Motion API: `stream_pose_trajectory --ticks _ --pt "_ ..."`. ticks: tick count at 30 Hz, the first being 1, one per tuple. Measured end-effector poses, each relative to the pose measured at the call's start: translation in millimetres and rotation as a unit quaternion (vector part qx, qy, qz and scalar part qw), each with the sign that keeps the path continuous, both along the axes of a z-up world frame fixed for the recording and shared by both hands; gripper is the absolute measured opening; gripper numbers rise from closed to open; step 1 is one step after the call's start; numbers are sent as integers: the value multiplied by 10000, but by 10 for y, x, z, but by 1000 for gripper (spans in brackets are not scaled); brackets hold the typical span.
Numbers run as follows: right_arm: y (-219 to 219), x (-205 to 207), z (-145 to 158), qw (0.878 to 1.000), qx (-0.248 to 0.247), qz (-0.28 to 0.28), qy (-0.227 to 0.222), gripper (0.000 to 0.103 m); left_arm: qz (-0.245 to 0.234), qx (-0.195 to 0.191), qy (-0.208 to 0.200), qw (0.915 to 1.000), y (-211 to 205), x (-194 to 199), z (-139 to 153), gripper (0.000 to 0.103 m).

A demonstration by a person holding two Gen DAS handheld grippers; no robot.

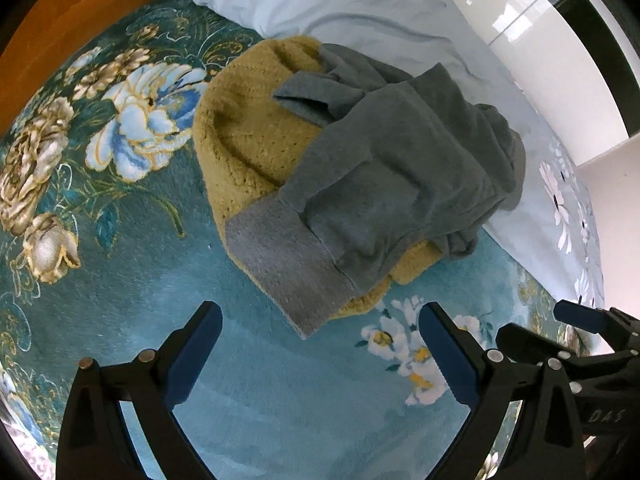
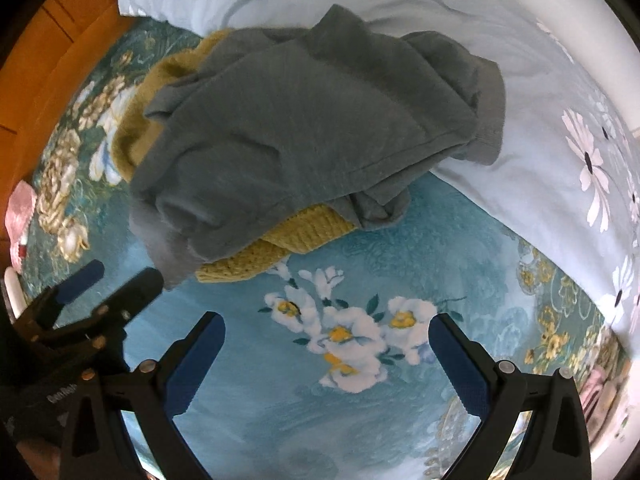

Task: Fold clothes
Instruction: 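Grasp the grey sweatpants with the left gripper and lift them off the yellow sweater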

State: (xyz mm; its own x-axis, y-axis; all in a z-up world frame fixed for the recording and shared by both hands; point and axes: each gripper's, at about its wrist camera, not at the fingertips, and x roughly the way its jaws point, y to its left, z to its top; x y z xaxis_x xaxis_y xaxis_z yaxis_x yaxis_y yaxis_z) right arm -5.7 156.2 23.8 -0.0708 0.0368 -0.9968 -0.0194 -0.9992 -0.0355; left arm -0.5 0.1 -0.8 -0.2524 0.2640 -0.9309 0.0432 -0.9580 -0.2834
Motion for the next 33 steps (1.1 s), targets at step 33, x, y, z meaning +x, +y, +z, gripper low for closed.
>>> stream_pose_trajectory --ticks 33 --pt "1047 1146 258 9935 -125 -1077 352 103 -1357 -1365 49 9813 762 -1004 -167 93"
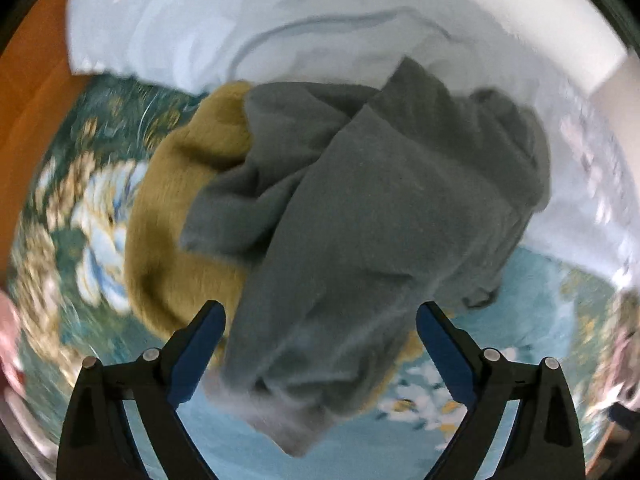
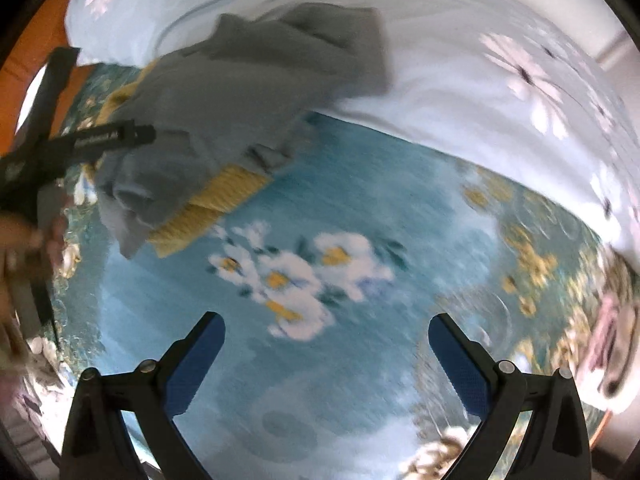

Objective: Fold clothes

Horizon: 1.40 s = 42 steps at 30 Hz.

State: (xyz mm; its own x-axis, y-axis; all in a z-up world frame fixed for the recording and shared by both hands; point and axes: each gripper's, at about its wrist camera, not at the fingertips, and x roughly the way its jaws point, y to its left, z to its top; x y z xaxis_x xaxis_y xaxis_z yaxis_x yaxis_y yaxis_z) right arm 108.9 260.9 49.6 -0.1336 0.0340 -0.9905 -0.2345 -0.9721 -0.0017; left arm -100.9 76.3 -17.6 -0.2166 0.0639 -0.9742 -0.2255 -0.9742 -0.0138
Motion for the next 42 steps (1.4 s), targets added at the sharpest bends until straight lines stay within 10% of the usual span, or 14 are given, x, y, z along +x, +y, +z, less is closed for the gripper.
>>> stream_pose_trajectory --ticks 5,13,22,27,42 --pt "364 520 79 9977 -45 -643 -210 103 111 -525 -340 9980 -15 -67 -105 12" --pt "574 1069 190 9891 -259 -1418 -310 103 -223 846 392 9954 137 591 719 8" --pt "661 1752 361 9708 -555 -2336 26 103 -2212 2431 273 9441 1222 1751 1474 8" --pt "898 2302 447 9620 -415 -2697 110 103 -3122 2593 259 9136 1836 2482 1701 8" --pt "1915 3808 127 9199 -821 -3834 112 103 -4470 2576 -107 8566 3354 4113 2001 8"
